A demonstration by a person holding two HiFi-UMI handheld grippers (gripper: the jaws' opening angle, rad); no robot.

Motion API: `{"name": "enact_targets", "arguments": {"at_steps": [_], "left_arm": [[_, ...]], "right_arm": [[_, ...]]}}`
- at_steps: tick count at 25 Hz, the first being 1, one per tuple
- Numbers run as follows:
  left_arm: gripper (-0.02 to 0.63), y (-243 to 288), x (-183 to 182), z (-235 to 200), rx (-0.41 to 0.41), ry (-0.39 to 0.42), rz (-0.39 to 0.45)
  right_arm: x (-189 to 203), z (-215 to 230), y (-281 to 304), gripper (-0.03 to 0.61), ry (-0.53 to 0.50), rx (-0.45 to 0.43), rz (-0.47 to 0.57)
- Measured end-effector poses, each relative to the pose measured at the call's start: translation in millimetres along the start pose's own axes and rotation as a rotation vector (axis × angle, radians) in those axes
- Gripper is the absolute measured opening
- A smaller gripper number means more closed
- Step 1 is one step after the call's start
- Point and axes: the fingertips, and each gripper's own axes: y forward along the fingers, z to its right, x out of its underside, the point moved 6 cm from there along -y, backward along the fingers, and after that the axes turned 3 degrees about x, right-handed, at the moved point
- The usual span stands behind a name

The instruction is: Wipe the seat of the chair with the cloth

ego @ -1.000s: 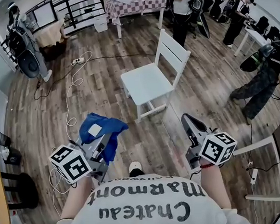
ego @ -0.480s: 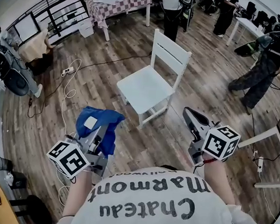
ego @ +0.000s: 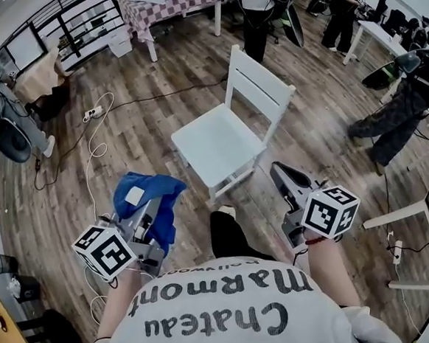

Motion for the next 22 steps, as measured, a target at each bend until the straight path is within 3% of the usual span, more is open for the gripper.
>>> {"name": "enact_targets", "arguments": {"at_steps": [4, 8, 13, 17, 22], "left_arm": [[0.121, 38, -18, -32, -0.066, 0.006, 0.028], [0.12, 82, -46, -61, -0.068, -0.028, 0.042], [0.121, 153, -83, -99, -0.1, 0.014, 0.047], [0.121, 217, -106, -124, -0.038, 0.016, 0.05], [0.123, 290, -105, -148, 0.078, 0.022, 0.032]], "right_arm": [[-22, 30, 61, 0.015, -0.011, -0.035, -0.011], [-50, 62, 118, 0.015, -0.018, -0.071, -0.025], [-82, 117, 171, 0.015, -0.048, -0.032, -0.023], [-107, 151, 205, 0.015, -0.105, 0.001, 0.022], [-93, 182, 229, 0.015, -0.2, 0.02, 0.021]]}}
